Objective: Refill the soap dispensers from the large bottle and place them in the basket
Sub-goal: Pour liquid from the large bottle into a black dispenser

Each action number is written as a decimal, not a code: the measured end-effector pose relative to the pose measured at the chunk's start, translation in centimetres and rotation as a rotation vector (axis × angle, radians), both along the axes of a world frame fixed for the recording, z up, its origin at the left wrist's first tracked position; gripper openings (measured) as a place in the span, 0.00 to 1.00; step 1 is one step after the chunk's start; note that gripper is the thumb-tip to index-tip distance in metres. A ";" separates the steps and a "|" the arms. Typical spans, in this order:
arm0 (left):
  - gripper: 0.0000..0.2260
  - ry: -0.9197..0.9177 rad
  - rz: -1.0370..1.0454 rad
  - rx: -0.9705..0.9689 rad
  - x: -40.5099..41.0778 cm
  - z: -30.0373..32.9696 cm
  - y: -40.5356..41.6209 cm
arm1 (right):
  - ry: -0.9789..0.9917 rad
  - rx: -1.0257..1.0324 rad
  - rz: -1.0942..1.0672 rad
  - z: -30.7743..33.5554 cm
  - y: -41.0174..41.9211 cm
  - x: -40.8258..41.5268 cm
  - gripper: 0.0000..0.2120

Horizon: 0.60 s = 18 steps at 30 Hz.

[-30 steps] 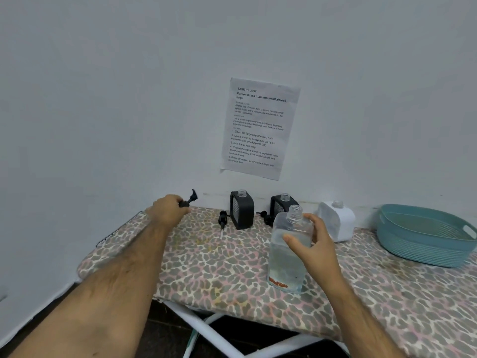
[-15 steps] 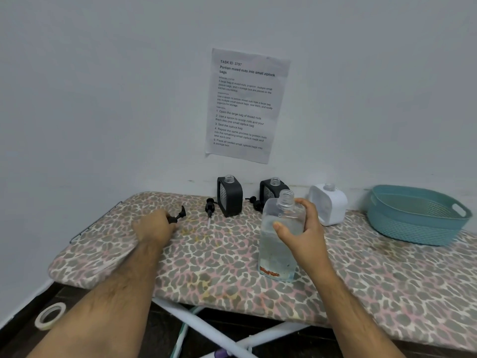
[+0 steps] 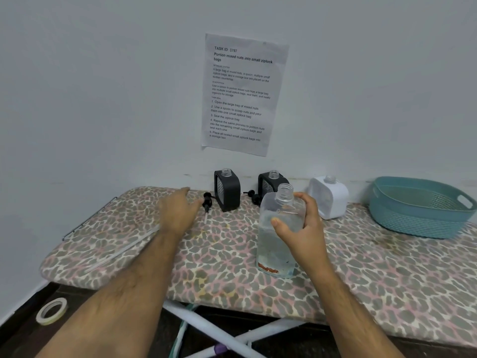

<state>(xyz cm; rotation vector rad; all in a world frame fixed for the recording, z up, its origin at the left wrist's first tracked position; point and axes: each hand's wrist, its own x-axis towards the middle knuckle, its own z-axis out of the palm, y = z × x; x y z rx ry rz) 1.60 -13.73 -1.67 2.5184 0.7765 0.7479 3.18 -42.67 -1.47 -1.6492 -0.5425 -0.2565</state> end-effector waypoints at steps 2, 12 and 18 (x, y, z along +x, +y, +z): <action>0.29 -0.048 -0.061 -0.008 1.6 0.3 -1.5 | -0.009 0.012 0.007 -0.1 0.0 0.0 0.29; 0.34 -0.183 -0.119 -0.369 8.8 -0.9 -6.3 | -0.004 0.087 0.043 -1.1 0.5 0.6 0.34; 0.30 -0.219 -0.006 -0.382 10.6 -1.4 -6.8 | -0.038 0.091 0.044 -1.5 0.5 1.1 0.34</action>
